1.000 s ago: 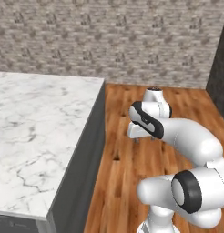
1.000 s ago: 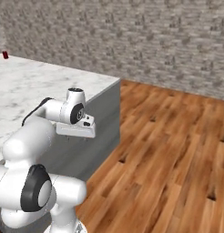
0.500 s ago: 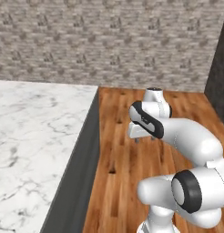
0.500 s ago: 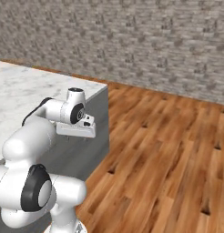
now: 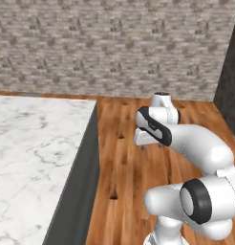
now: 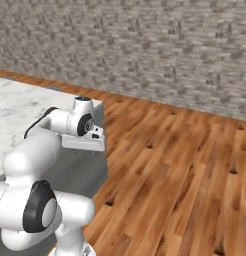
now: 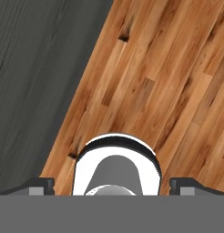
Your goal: Four empty soda cans are scattered around the kitchen. Gather all the cans and cluster them next to the stove for recycling.
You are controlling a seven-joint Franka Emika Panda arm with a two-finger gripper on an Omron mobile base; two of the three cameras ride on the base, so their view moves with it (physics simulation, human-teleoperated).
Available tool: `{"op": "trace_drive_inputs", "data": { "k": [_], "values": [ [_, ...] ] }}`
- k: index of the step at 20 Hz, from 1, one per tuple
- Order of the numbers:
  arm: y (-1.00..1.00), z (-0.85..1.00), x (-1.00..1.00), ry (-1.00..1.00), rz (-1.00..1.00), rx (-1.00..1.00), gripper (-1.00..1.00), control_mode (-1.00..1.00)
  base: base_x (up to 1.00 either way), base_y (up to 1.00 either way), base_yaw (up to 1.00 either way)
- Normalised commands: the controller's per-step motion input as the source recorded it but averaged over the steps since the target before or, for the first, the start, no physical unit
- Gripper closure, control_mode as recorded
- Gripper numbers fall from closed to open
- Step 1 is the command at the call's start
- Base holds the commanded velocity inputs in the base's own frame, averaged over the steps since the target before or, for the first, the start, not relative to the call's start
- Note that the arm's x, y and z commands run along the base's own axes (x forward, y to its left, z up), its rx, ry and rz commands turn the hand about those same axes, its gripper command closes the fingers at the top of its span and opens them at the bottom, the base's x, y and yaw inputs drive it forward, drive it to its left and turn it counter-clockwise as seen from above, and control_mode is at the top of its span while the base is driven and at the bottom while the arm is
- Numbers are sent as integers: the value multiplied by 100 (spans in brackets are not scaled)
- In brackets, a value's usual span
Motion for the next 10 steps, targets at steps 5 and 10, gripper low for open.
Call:
{"op": "trace_drive_inputs", "data": {
  "k": [5,10],
  "values": [
    [0,0,0,0,0,0,-100,100,73,0,-6],
    [0,0,0,0,0,0,-100,100,73,0,-1]
  ]
}}
